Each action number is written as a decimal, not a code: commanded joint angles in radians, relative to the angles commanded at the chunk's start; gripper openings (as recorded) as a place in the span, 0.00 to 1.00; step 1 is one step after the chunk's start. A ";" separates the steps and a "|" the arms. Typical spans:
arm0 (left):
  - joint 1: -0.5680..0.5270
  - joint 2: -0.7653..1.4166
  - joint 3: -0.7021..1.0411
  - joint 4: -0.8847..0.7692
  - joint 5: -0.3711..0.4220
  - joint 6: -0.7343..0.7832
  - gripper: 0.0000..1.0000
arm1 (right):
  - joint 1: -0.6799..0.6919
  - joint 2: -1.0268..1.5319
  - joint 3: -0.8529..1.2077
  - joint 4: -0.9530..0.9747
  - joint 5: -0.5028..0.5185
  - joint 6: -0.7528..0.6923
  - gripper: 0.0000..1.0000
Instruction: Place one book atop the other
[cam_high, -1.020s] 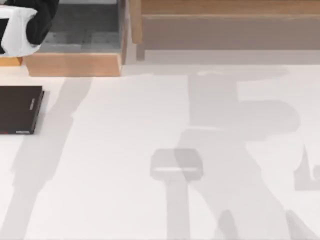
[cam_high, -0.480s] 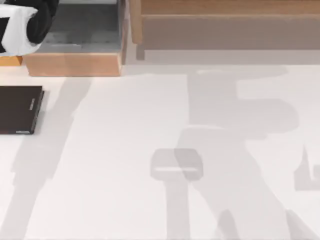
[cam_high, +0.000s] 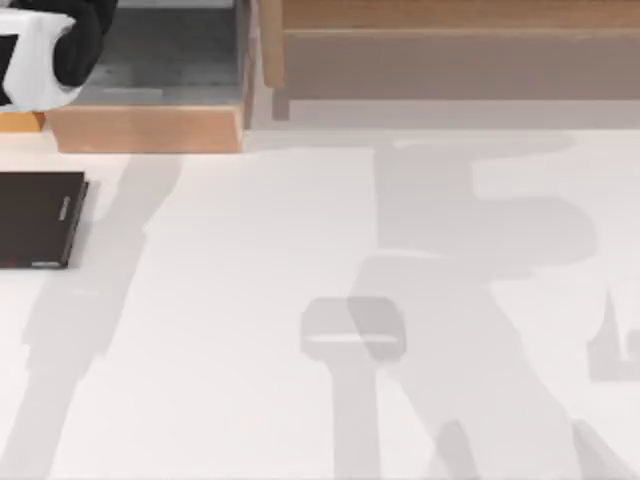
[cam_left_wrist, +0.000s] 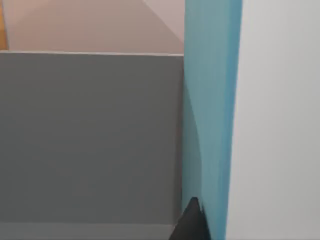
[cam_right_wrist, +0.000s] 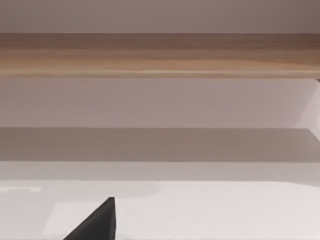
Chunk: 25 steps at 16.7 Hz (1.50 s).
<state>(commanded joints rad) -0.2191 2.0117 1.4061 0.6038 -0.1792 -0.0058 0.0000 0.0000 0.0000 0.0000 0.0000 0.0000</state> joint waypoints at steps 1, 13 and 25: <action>0.000 0.000 0.000 0.000 0.000 0.000 0.00 | 0.000 0.000 0.000 0.000 0.000 0.000 1.00; -0.006 -0.039 -0.022 -0.016 -0.004 0.002 0.00 | 0.000 0.000 0.000 0.000 0.000 0.000 1.00; 0.027 -0.176 -0.144 0.050 0.116 0.224 0.00 | 0.000 0.000 0.000 0.000 0.000 0.000 1.00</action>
<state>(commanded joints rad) -0.1922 1.8355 1.2619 0.6536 -0.0637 0.2187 0.0000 0.0000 0.0000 0.0000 0.0000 0.0000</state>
